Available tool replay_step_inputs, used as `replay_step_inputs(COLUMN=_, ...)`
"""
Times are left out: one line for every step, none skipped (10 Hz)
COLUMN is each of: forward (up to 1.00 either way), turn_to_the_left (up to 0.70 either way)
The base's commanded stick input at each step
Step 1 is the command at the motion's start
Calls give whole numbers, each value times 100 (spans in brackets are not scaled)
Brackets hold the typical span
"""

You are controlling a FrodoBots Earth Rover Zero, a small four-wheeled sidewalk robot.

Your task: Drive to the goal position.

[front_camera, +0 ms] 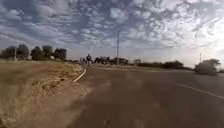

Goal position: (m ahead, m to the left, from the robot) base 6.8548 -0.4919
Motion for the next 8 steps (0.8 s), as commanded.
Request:
replay_step_inputs(forward=60, turn_to_the_left=0)
replay_step_inputs(forward=60, turn_to_the_left=0)
replay_step_inputs(forward=60, turn_to_the_left=0)
replay_step_inputs(forward=60, turn_to_the_left=0)
replay_step_inputs(forward=60, turn_to_the_left=0)
replay_step_inputs(forward=60, turn_to_the_left=0)
replay_step_inputs(forward=60, turn_to_the_left=0)
replay_step_inputs(forward=60, turn_to_the_left=0)
